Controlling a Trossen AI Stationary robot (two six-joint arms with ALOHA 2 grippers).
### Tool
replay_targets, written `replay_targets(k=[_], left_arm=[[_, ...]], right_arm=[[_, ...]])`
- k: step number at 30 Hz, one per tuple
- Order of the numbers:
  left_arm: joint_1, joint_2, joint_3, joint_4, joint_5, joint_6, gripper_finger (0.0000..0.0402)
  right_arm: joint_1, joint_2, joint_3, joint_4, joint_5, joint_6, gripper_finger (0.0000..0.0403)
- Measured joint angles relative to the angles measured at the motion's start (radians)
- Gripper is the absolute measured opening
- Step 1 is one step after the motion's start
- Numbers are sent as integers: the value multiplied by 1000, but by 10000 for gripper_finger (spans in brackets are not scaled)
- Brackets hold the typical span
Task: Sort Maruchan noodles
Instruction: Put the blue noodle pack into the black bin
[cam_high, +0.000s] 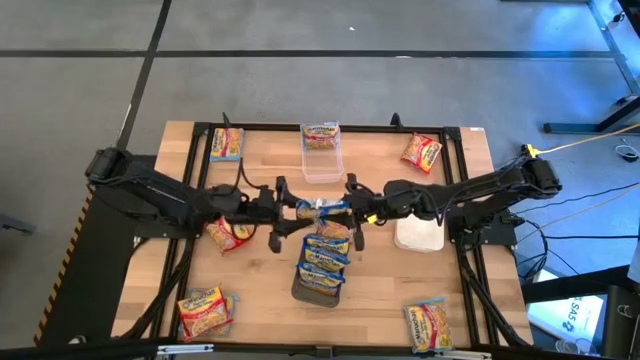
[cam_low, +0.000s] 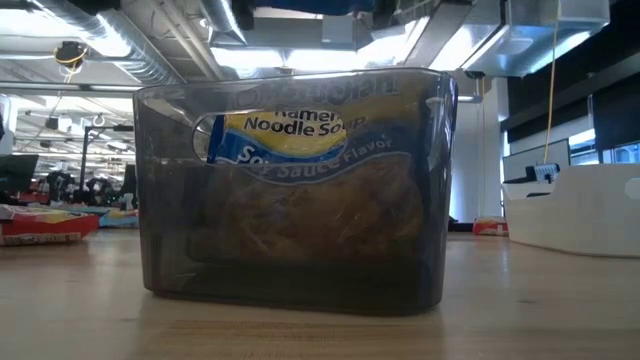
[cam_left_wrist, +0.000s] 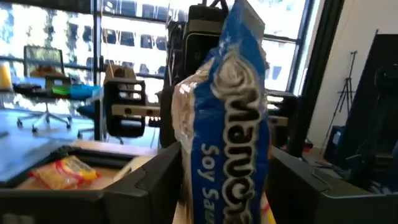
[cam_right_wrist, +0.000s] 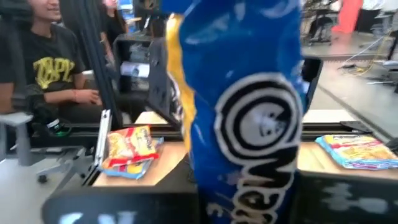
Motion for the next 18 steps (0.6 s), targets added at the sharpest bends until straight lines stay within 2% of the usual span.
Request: replay_targets(k=[4,9,13,18], left_arm=[[-47,-140,0,-264,-15,-29,199],[-127,-269,0,-560,-59,-187,198],[-219,-279,1,-669,-59,-298,198],[-344,-213,1,-688,-107,-377,198]], right_arm=[[35,0,53,-127,23,0,33],[119,0,142,-297,110,0,34],[180,3,196,-371,142,45,27],[236,52,245,-391,162,118,33]])
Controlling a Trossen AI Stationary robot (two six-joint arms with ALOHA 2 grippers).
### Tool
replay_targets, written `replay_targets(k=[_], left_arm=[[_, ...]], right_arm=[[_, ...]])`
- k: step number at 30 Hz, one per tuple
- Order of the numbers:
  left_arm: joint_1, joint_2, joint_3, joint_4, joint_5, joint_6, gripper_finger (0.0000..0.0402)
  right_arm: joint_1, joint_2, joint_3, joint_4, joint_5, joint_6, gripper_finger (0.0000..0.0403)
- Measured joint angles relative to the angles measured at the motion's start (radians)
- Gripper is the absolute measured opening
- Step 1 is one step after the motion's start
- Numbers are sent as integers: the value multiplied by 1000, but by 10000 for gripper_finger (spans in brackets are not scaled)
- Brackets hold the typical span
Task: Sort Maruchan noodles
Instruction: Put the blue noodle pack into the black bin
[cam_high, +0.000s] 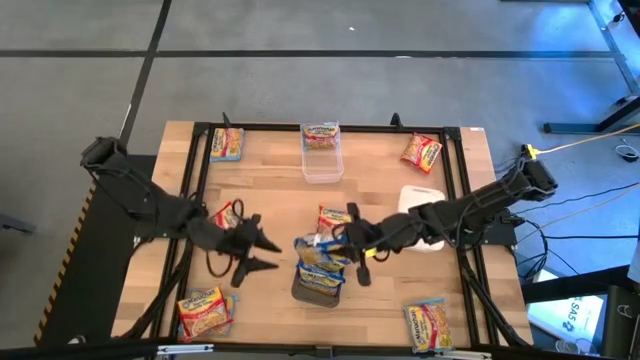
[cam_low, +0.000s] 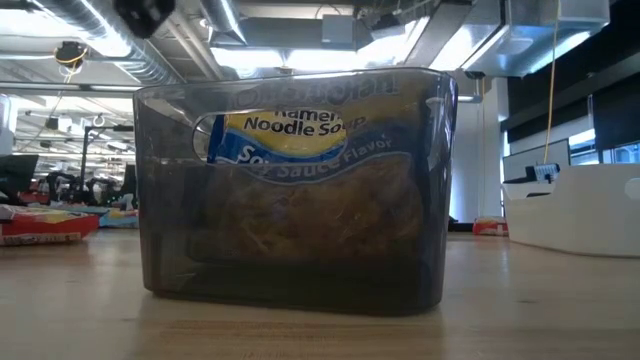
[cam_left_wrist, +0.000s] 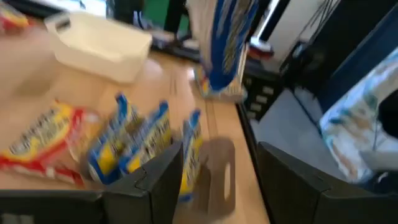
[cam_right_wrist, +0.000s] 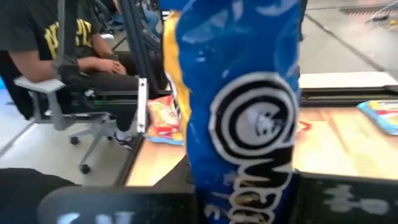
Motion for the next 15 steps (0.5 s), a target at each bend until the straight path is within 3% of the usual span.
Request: replay_targets(k=[8,15], left_arm=[[-154,134,0,53,-56,-46,198],[-206,262,0,131,-60,-86,198]], right_arm=[[89,111,112,-30,10,59,33],[131,228,298,-195,15,87,31]])
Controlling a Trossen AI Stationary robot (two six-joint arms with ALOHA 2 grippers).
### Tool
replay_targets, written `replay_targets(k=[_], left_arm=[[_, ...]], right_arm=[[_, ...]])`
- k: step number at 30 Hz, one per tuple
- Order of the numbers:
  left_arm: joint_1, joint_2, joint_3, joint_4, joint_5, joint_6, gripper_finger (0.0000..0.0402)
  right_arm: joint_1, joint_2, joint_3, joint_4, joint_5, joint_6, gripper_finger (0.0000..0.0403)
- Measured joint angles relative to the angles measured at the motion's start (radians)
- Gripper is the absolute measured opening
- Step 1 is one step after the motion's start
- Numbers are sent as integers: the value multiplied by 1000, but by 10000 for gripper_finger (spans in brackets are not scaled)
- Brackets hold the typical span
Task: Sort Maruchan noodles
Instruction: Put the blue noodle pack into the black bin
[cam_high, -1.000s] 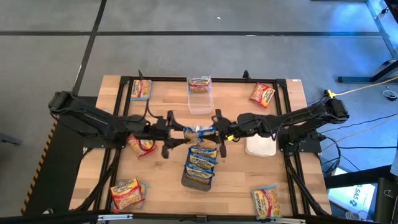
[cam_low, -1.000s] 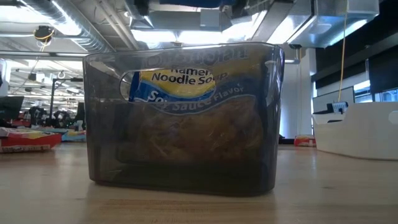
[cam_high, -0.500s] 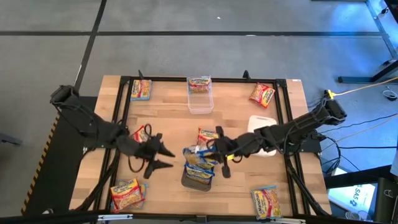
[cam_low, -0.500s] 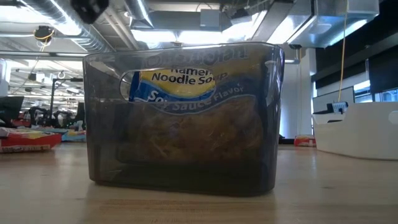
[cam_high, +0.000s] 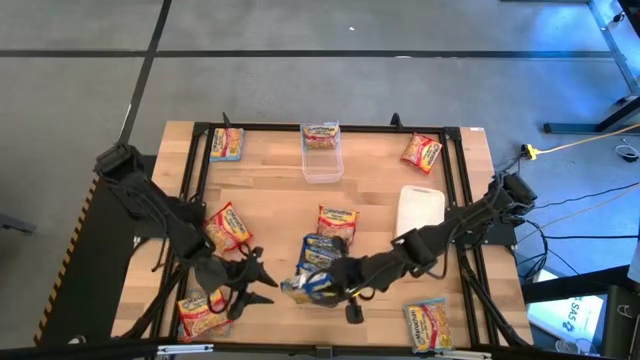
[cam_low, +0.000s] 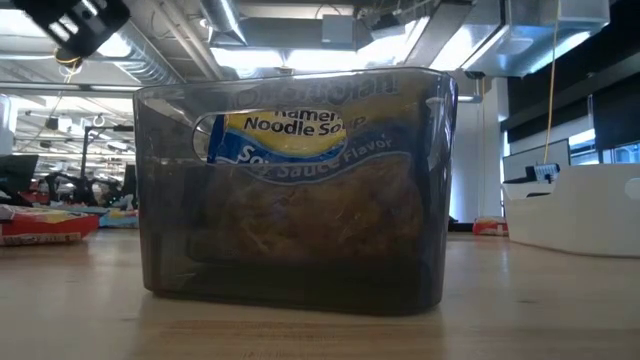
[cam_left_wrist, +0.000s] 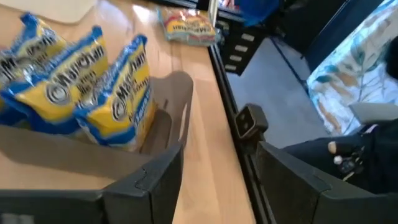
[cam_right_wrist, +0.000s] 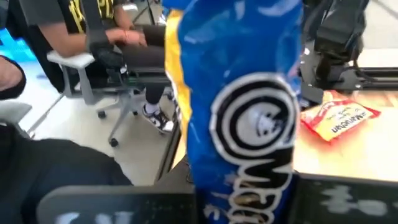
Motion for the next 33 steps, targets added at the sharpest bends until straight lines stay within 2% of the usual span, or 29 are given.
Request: replay_targets(k=[3,6,11,17,25,33], left_arm=[[-26,44,0,31,-34,8,198],[-52,78,0,40,-110,9,198],[-84,117,0,39,-211,-16,198],[-85,176,0,40,-226,-50,198],[-67,246,0,47,-259,-85,198],[-54,266,0,67,-259,-92,198]], right_arm=[[6,43,100,-113,-8,28,31],[6,86,181,-221,-35,70,33],[5,147,260,-331,-102,136,34],[2,203,278,-373,-180,214,34],[-43,250,278,-558,-168,247,35],[-76,310,278,-658,-223,240,35]])
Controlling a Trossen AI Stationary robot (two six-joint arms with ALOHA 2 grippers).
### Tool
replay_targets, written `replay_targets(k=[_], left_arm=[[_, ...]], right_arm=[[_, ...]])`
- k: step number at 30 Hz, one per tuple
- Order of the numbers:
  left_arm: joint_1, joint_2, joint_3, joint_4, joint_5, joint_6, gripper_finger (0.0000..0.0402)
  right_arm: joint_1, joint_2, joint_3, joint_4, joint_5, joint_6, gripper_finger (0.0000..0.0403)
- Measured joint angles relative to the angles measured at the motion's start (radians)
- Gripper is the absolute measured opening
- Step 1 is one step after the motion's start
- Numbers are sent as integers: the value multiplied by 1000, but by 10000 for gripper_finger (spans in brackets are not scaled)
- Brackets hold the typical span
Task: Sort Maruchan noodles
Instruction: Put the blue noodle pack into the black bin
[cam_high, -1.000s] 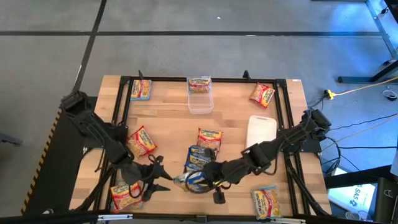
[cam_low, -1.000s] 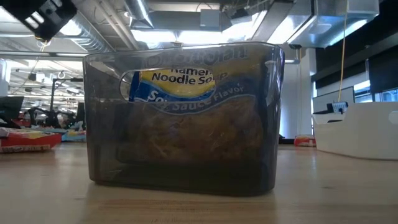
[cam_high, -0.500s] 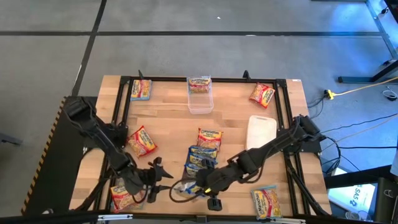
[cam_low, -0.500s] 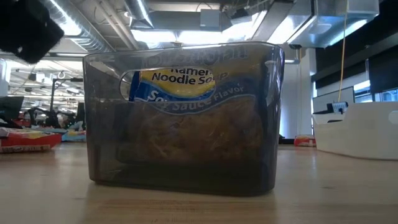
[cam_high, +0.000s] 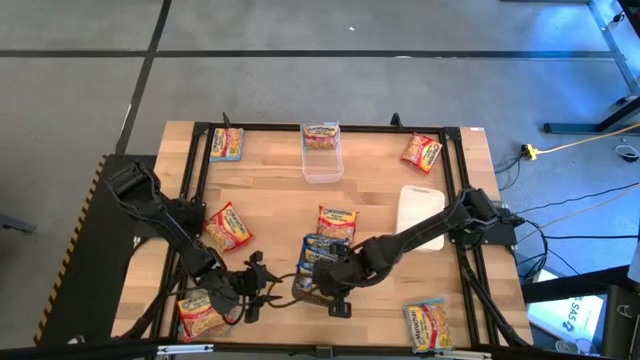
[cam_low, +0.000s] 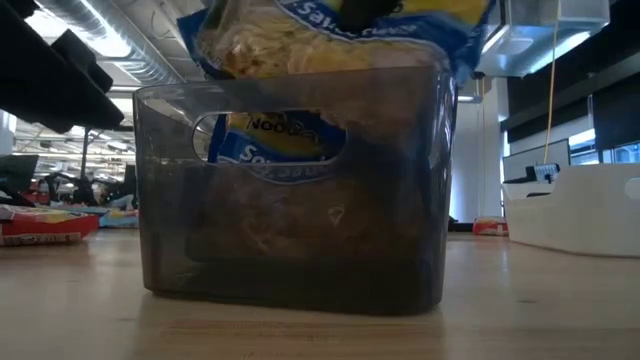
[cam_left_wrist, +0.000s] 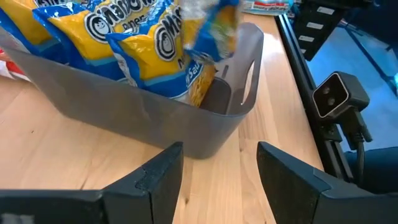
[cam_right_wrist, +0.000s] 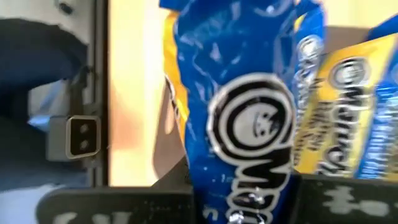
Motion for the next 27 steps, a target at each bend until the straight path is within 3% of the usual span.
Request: replay_targets(k=[17,27], left_arm=[[20,0,0,12,-3,10,198],[21,0,0,24,-4,23,198]], right_arm=[[1,68,-9,47,-48,-8,43],[-11,80,-10,117,-52,-4,198]])
